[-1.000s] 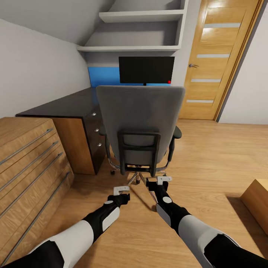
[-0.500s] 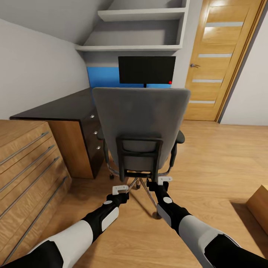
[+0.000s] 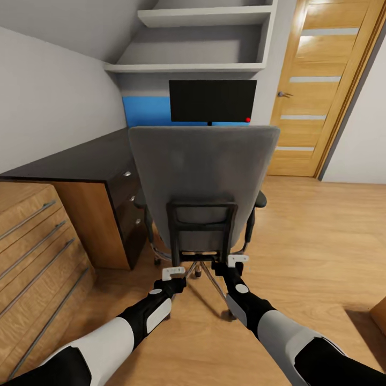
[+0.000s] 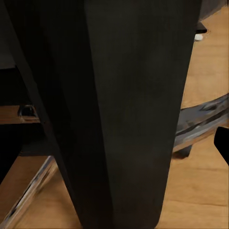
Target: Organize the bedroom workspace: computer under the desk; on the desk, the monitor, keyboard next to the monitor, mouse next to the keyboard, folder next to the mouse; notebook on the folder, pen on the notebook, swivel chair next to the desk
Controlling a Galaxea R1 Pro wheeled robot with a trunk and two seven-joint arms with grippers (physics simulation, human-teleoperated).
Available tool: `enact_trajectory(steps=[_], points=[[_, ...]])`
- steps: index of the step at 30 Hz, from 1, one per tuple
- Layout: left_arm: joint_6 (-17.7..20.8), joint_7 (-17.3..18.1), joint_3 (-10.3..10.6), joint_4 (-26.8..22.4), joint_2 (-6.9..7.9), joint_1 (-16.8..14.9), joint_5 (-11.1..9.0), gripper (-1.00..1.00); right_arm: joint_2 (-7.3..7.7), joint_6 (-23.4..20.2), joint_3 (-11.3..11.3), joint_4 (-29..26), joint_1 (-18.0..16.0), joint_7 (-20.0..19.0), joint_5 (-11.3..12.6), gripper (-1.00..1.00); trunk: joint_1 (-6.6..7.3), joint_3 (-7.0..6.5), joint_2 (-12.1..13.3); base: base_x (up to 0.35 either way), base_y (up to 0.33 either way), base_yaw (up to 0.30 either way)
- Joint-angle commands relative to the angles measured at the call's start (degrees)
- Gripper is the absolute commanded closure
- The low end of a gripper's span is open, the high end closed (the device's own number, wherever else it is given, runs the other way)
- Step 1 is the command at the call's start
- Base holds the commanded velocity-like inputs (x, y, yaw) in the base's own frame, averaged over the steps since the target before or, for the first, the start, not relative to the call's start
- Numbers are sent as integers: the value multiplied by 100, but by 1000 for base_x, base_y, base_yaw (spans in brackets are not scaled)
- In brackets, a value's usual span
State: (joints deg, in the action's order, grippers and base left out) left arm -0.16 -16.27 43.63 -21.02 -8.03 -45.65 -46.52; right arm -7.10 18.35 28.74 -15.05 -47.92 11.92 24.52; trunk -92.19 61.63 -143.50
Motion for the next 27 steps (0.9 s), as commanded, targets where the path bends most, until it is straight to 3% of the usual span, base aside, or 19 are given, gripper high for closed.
enact_trajectory(steps=[1, 22, 27], points=[[-2, -43, 49, -7, 4, -5, -41, -100, 2, 17, 70, 2, -7, 37, 26, -100, -2, 5, -2, 322, 0, 0], [-11, -31, 73, 1, 0, -5, -59, -100, 16, 37, 67, 10, -8, 30, 30, -100, -2, -48, -2, 322, -32, -82], [-286, -34, 68, 24, 3, -5, -72, -100, 16, 37, 69, 10, -7, 30, 27, -100, -2, -48, -2, 322, -74, -1]])
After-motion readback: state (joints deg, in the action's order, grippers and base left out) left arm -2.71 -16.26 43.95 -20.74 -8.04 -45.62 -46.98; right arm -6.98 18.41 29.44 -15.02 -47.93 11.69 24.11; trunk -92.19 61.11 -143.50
